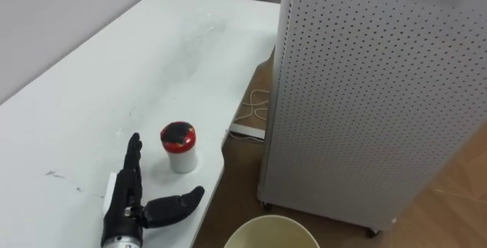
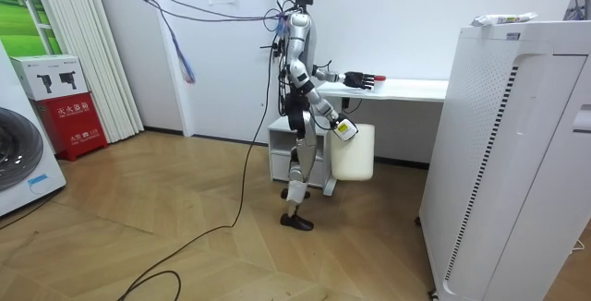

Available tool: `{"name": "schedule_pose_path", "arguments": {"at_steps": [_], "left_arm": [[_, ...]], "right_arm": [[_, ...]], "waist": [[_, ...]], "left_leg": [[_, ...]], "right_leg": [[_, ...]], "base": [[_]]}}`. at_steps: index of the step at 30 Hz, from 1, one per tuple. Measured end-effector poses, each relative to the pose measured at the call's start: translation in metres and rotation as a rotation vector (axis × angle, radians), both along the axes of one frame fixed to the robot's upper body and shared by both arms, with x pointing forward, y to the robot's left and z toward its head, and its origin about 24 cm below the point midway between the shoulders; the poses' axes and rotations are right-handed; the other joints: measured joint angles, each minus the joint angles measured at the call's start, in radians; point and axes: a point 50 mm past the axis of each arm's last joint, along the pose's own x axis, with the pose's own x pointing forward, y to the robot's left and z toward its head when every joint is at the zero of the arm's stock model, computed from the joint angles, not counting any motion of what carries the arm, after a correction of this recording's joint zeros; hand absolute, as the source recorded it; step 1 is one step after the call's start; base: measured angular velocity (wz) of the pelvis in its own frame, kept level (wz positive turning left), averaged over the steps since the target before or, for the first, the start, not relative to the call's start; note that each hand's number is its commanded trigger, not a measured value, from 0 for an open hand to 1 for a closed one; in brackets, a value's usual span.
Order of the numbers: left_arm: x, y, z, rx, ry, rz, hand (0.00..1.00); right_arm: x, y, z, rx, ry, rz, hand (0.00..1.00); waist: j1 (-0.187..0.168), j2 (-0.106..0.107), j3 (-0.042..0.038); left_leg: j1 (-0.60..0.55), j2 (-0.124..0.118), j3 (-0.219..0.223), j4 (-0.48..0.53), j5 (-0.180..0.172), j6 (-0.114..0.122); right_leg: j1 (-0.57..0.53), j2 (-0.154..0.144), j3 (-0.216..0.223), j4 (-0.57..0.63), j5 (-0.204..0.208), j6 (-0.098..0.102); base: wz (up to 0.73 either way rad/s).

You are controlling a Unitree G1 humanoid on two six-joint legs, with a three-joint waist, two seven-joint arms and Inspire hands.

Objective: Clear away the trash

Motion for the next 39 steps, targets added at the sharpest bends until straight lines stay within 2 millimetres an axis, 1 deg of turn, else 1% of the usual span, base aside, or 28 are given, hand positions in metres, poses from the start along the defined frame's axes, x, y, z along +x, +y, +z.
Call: {"name": "schedule_pose_path", "arguments": {"at_steps": [5,15,19,24,26,34,39], "left_arm": [[0.000,0.000,0.000,0.000,0.000,0.000,0.00],[0.001,0.000,0.000,0.002,0.001,0.002,0.00],[0.007,0.001,0.002,0.007,-0.009,0.010,0.00],[0.019,0.001,0.014,0.011,-0.064,0.050,0.00],[0.022,0.001,0.018,0.012,-0.083,0.068,0.00],[0.028,0.002,0.025,0.011,-0.110,0.095,0.00],[0.034,0.002,0.027,0.016,-0.115,0.105,0.00]], "right_arm": [[0.000,0.000,0.000,-0.001,0.000,0.000,1.00],[0.000,0.000,0.000,-0.002,0.000,-0.001,1.00],[0.000,0.000,0.000,-0.006,0.000,-0.003,1.00],[0.000,-0.001,0.000,-0.016,0.000,-0.001,1.00],[0.000,-0.001,0.000,-0.018,0.000,-0.002,1.00],[-0.002,-0.003,-0.002,-0.026,0.012,-0.013,1.00],[-0.005,-0.003,-0.004,-0.030,0.033,-0.018,1.00]], "waist": [[-0.009,0.000,0.0001],[-0.011,0.002,0.0013],[-0.010,0.005,0.0031],[-0.010,0.013,0.0073],[-0.008,0.014,0.0068],[-0.012,0.017,0.0052],[-0.029,0.022,0.0025]], "left_leg": [[0.005,0.000,0.003,0.000,0.000,0.000],[0.006,0.000,0.005,0.001,0.000,0.000],[0.006,0.001,0.005,0.000,0.000,0.000],[0.005,0.000,0.005,0.000,0.000,0.000],[0.004,0.000,0.006,0.000,0.000,0.000],[0.005,0.000,0.008,0.000,0.000,0.000],[0.007,0.000,0.008,0.000,0.000,0.000]], "right_leg": [[0.005,0.000,0.002,0.001,0.000,0.000],[0.005,0.000,0.002,0.000,0.000,0.000],[0.005,0.000,0.002,0.000,0.000,0.000],[0.003,0.000,0.003,0.001,0.000,0.000],[0.001,0.000,0.005,0.001,0.000,0.000],[0.002,0.001,0.009,0.001,0.000,-0.001],[0.003,0.001,0.011,0.002,0.001,-0.001]], "base": [[0.00],[0.00],[0.00],[0.00],[-0.02],[-0.01],[0.00]]}}
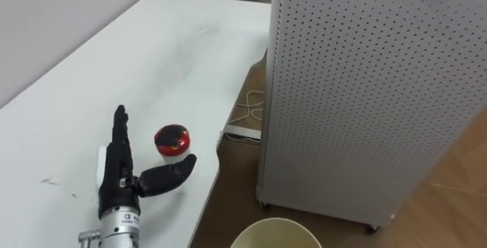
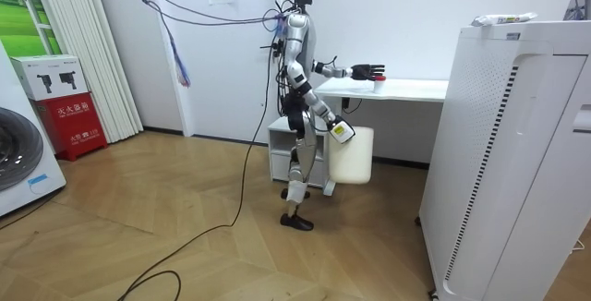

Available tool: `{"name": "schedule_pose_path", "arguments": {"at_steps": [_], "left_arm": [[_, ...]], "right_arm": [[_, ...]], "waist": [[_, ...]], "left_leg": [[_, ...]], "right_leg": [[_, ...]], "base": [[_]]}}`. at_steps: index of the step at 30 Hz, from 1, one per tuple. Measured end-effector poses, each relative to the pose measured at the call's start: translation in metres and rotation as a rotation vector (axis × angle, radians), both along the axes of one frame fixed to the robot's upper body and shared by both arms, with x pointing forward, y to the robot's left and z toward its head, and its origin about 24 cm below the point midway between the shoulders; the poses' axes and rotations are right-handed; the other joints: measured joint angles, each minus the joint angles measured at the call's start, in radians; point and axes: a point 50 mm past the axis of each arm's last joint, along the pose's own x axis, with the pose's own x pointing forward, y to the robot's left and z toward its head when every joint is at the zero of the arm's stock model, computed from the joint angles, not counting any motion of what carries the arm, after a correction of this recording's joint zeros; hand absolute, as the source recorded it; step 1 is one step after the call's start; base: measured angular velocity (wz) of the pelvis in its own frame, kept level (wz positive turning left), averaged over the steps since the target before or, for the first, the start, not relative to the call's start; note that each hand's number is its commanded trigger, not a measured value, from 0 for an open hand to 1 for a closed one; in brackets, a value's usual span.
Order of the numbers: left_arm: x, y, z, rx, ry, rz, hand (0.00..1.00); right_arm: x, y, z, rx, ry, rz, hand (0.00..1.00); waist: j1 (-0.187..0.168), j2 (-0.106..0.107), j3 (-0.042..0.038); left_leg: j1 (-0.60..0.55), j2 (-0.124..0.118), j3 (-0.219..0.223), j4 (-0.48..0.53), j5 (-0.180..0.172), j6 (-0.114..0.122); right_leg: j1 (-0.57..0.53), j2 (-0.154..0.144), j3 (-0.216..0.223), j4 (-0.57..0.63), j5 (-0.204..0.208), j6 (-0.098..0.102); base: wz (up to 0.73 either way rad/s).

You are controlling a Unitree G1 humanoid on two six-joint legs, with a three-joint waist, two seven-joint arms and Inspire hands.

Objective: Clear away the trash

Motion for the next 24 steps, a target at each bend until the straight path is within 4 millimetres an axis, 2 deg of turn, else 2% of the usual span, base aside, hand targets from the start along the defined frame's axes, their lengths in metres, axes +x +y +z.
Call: {"name": "schedule_pose_path", "arguments": {"at_steps": [8,18,24], "left_arm": [[0.001,0.003,-0.007,0.009,0.032,0.032,0.00],[0.007,0.003,-0.014,0.020,0.074,0.033,0.00],[0.005,-0.002,-0.025,-0.093,0.143,0.018,0.00]], "right_arm": [[-0.001,0.000,-0.001,-0.010,0.007,0.011,1.00],[-0.001,0.001,-0.001,-0.035,0.014,0.045,1.00],[-0.003,0.002,-0.003,-0.036,0.038,0.047,1.00]], "waist": [[-0.025,0.003,0.0001],[-0.030,0.006,0.0024],[-0.027,0.006,0.0026]], "left_leg": [[0.014,0.000,0.022,-0.001,0.000,0.000],[0.014,-0.001,0.024,-0.001,0.000,0.000],[-0.002,-0.001,0.026,0.000,0.000,0.000]], "right_leg": [[-0.001,-0.001,0.024,0.011,0.000,0.000],[-0.005,0.000,0.035,0.012,0.000,0.000],[-0.028,0.001,0.042,0.016,0.000,0.000]], "base": [[-0.06],[-0.01],[-0.03]]}}
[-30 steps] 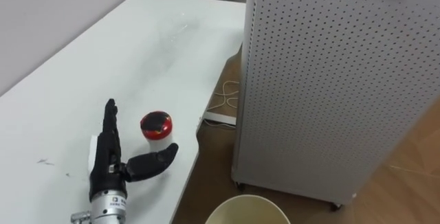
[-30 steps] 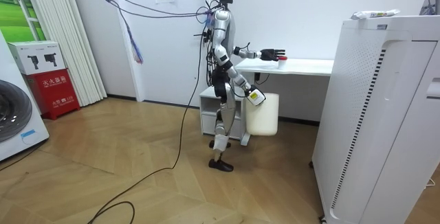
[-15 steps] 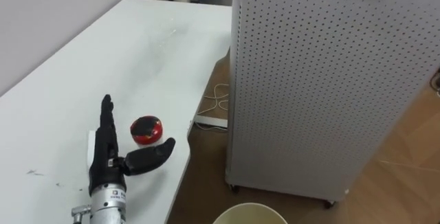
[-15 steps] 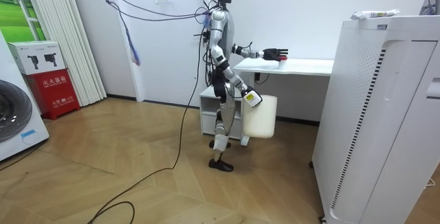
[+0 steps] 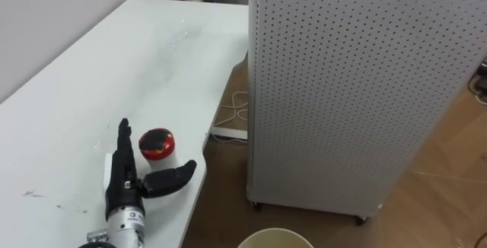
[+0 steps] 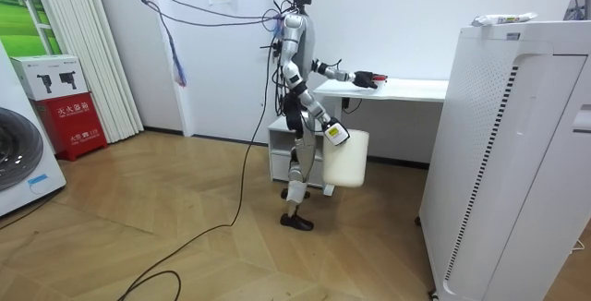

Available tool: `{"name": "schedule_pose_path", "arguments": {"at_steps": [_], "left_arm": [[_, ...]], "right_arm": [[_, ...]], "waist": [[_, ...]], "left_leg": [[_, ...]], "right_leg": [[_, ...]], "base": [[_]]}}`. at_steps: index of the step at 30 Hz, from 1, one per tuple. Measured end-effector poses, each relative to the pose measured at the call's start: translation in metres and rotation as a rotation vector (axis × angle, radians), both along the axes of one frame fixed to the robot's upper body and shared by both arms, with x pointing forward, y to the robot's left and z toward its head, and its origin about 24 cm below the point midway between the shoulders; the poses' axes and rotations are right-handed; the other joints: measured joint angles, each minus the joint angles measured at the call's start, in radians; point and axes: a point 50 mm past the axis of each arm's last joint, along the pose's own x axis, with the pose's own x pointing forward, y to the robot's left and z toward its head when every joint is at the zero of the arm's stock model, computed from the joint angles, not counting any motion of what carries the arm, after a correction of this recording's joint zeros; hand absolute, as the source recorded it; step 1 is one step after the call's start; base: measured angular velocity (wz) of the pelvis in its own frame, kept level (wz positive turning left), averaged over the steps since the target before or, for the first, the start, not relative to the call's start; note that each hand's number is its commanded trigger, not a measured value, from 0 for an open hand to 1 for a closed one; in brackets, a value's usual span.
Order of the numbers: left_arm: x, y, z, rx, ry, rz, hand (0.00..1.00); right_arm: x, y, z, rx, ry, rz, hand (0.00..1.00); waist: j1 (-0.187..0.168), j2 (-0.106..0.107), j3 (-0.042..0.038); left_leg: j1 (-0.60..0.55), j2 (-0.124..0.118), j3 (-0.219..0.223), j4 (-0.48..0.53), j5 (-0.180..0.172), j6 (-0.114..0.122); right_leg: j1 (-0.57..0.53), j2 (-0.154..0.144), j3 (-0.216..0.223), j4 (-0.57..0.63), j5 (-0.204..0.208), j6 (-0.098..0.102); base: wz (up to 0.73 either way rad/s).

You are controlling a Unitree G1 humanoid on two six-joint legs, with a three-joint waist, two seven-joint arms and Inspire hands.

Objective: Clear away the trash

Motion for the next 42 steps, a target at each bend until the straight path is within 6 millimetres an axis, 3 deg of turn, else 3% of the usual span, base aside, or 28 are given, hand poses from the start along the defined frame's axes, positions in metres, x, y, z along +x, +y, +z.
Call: {"name": "schedule_pose_path", "arguments": {"at_steps": [4,5,6,7,8,33,42], "left_arm": [[0.002,-0.002,0.002,-0.005,-0.005,-0.011,0.00],[0.002,-0.002,0.002,-0.006,-0.005,-0.013,0.29],[0.003,-0.002,0.002,-0.006,-0.005,-0.015,0.70],[0.003,-0.002,0.002,-0.006,-0.003,-0.017,0.92],[0.003,-0.002,0.002,-0.006,-0.002,-0.018,1.00],[0.006,0.009,-0.001,-0.025,0.040,0.032,1.00],[0.006,0.002,-0.002,-0.022,0.044,-0.037,1.00]], "right_arm": [[-0.001,0.000,-0.001,0.000,0.012,-0.001,1.00],[-0.001,0.000,-0.001,0.000,0.012,-0.001,1.00],[-0.001,0.000,-0.001,0.000,0.012,-0.001,1.00],[-0.001,0.000,-0.001,0.000,0.012,-0.001,1.00],[-0.001,0.000,-0.001,0.000,0.012,-0.001,1.00],[-0.002,0.001,-0.002,0.000,0.031,-0.003,1.00],[0.004,-0.002,0.000,-0.002,0.014,-0.035,1.00]], "waist": [[0.003,0.000,-0.0002],[0.004,0.000,-0.0002],[0.004,0.000,-0.0002],[0.005,-0.001,-0.0004],[0.005,-0.001,-0.0007],[0.004,-0.005,-0.0033],[-0.028,-0.005,-0.0037]], "left_leg": [[0.000,0.000,0.000,0.000,0.000,0.000],[0.000,0.000,0.000,0.000,0.000,0.000],[0.000,0.000,0.000,0.000,0.000,0.000],[0.000,0.000,0.000,0.000,0.000,0.000],[0.000,0.000,0.000,0.000,0.000,0.000],[0.004,0.001,0.027,-0.001,0.000,0.000],[0.003,0.001,0.028,-0.006,0.000,0.000]], "right_leg": [[0.000,0.000,0.000,0.000,0.000,0.000],[0.000,0.000,0.000,0.000,0.000,0.000],[0.000,0.000,0.001,0.000,0.000,0.000],[0.000,0.000,0.001,0.000,0.000,0.000],[0.000,0.000,0.001,0.000,0.000,0.000],[0.000,-0.001,0.004,0.000,0.000,0.000],[0.003,-0.002,0.002,-0.001,0.000,0.000]], "base": [[0.00],[0.00],[0.00],[0.00],[0.00],[0.00],[0.01]]}}
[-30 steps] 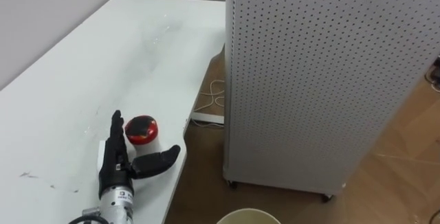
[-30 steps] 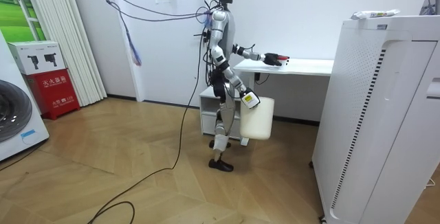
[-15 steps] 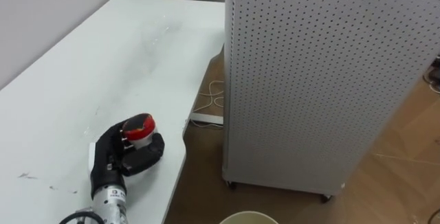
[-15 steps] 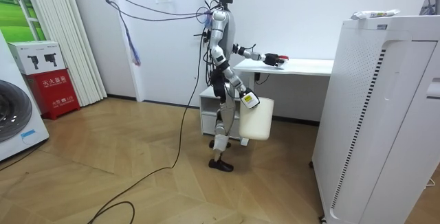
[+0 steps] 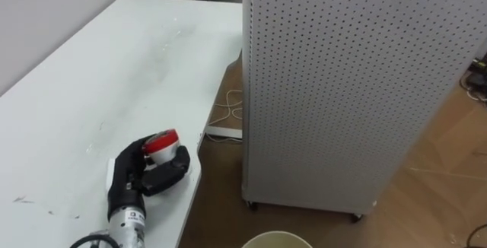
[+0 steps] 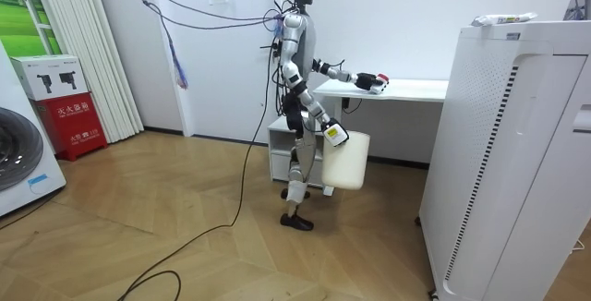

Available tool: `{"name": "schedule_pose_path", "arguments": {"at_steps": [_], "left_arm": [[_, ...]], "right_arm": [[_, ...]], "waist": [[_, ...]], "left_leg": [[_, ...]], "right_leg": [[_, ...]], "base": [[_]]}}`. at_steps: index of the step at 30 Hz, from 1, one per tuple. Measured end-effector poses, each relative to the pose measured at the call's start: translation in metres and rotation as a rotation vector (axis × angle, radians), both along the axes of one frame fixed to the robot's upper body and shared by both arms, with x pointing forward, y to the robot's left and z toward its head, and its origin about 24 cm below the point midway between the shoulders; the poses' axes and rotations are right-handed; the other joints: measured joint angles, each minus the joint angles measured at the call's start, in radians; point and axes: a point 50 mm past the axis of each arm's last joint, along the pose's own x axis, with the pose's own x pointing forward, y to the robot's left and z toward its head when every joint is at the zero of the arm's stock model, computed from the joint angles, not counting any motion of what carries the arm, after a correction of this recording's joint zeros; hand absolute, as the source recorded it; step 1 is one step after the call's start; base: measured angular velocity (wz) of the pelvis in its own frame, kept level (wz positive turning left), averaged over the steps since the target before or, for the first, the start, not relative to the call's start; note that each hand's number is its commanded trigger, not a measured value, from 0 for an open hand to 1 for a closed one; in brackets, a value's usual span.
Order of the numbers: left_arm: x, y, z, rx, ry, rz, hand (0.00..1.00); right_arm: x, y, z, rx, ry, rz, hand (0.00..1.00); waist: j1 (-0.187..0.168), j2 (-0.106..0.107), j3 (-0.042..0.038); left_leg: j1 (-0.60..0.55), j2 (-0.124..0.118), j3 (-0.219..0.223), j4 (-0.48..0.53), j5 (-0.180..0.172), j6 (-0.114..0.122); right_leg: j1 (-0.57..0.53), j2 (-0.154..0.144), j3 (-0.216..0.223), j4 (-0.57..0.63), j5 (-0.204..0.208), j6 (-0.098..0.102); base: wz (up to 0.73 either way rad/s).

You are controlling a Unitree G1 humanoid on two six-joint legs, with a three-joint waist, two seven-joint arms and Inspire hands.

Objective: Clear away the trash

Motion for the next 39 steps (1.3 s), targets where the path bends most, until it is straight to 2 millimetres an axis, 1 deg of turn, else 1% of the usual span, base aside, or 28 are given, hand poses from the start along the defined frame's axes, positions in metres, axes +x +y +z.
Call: {"name": "schedule_pose_path", "arguments": {"at_steps": [6,9,11,14,17,21,23,27,30,35,37,39], "left_arm": [[0.002,-0.012,0.004,0.003,-0.011,-0.101,1.00],[0.005,-0.021,0.019,-0.005,-0.070,-0.162,1.00],[0.007,-0.031,0.029,-0.014,-0.116,-0.228,1.00],[0.007,-0.042,0.039,-0.024,-0.159,-0.306,1.00],[0.003,-0.049,0.044,-0.067,-0.178,-0.368,1.00],[0.000,-0.057,0.041,-0.076,-0.167,-0.438,1.00],[-0.001,-0.060,0.041,-0.080,-0.166,-0.477,1.00],[-0.004,-0.067,0.038,-0.080,-0.154,-0.562,1.00],[-0.011,-0.073,0.029,-0.080,-0.114,-0.637,1.00],[-0.032,-0.085,0.007,-0.100,-0.001,-0.744,1.00],[-0.037,-0.089,0.003,-0.104,0.024,-0.774,1.00],[-0.041,-0.094,0.001,-0.130,0.034,-0.805,1.00]], "right_arm": [[0.019,-0.007,0.009,-0.008,-0.052,-0.019,1.00],[0.031,-0.012,0.016,-0.003,-0.090,-0.051,1.00],[0.037,-0.015,0.020,0.001,-0.111,-0.097,1.00],[0.047,-0.024,0.027,-0.003,-0.145,-0.147,1.00],[0.055,-0.030,0.033,-0.026,-0.174,-0.186,1.00],[0.064,-0.035,0.039,-0.058,-0.200,-0.204,1.00],[0.069,-0.036,0.044,-0.065,-0.218,-0.206,1.00],[0.072,-0.036,0.045,-0.065,-0.223,-0.204,1.00],[0.071,-0.036,0.044,-0.068,-0.220,-0.203,1.00],[0.070,-0.036,0.043,-0.093,-0.213,-0.180,1.00],[0.070,-0.036,0.043,-0.095,-0.213,-0.181,1.00],[0.072,-0.036,0.044,-0.096,-0.217,-0.179,1.00]], "waist": [[0.005,-0.001,0.0000],[0.005,-0.002,-0.0006],[0.003,-0.003,-0.0016],[0.000,-0.004,-0.0019],[-0.003,-0.004,-0.0020],[-0.001,-0.004,-0.0021],[-0.006,-0.004,-0.0021],[-0.005,-0.005,-0.0018],[-0.011,-0.004,-0.0015],[-0.027,0.000,-0.0006],[-0.029,0.003,0.0005],[-0.032,0.006,-0.0007]], "left_leg": [[-0.003,0.000,0.000,-0.001,0.000,0.000],[-0.019,0.000,-0.002,0.002,0.000,0.000],[-0.023,0.000,-0.002,0.007,0.000,0.000],[-0.021,0.001,-0.002,0.005,0.000,0.000],[-0.019,0.001,-0.002,0.002,0.000,0.000],[-0.023,0.001,-0.002,0.002,0.000,0.000],[-0.034,0.002,-0.002,0.005,0.000,0.000],[-0.042,0.002,0.002,0.007,0.000,0.000],[-0.046,0.000,0.005,0.009,0.000,0.000],[-0.063,0.001,0.008,0.015,0.000,0.000],[-0.064,0.001,0.011,0.016,0.000,0.000],[-0.071,0.002,0.019,0.017,0.000,0.000]], "right_leg": [[-0.007,0.000,0.000,0.004,0.000,0.000],[-0.022,0.000,-0.002,0.005,0.000,0.000],[-0.022,-0.001,-0.007,0.005,0.000,0.000],[-0.021,-0.001,-0.008,0.004,0.000,0.000],[-0.021,-0.001,-0.003,0.004,0.000,0.000],[-0.028,0.000,-0.002,0.005,0.000,0.000],[-0.040,0.000,-0.003,0.012,0.000,0.000],[-0.053,-0.002,-0.002,0.021,0.000,0.000],[-0.055,-0.005,-0.004,0.021,0.000,0.000],[-0.070,-0.004,-0.003,0.023,0.000,0.000],[-0.073,-0.004,-0.001,0.024,0.000,0.000],[-0.081,-0.005,0.003,0.027,0.000,0.000]], "base": [[0.00],[0.00],[0.04],[0.00],[-0.01],[-0.03],[0.02],[0.00],[0.00],[0.01],[-0.03],[-0.04]]}}
